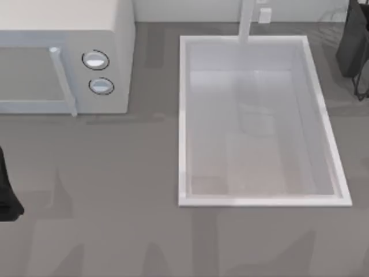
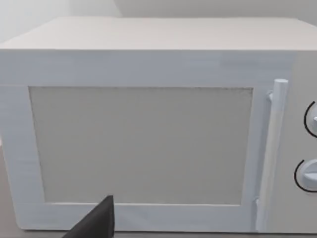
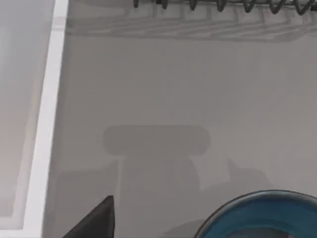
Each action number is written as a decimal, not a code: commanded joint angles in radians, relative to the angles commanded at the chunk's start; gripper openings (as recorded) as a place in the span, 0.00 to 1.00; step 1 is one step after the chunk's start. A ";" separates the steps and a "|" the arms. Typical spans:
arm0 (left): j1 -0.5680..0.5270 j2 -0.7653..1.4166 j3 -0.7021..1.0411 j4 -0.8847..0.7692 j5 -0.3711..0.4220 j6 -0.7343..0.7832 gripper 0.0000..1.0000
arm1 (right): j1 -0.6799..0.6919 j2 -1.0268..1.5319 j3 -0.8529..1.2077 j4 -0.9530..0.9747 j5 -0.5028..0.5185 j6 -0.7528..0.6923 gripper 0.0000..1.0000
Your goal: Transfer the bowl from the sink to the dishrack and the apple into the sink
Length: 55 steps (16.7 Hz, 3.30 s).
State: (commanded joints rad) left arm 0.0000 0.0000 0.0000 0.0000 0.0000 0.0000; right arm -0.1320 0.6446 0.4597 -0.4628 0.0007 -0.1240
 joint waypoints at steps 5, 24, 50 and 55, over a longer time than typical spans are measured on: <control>0.000 0.000 0.000 0.000 0.000 0.000 1.00 | -0.091 0.463 0.292 -0.318 0.011 -0.089 1.00; 0.000 0.000 0.000 0.000 0.000 0.000 1.00 | -0.171 0.979 0.502 -0.445 0.001 -0.166 1.00; 0.000 0.000 0.000 0.000 0.000 0.000 1.00 | -0.170 1.086 0.367 -0.204 0.000 -0.166 0.00; 0.000 0.000 0.000 0.000 0.000 0.000 1.00 | -0.170 1.086 0.367 -0.204 0.000 -0.166 0.00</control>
State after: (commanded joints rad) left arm 0.0000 0.0000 0.0000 0.0000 0.0000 0.0000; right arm -0.3023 1.7307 0.8268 -0.6669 0.0002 -0.2898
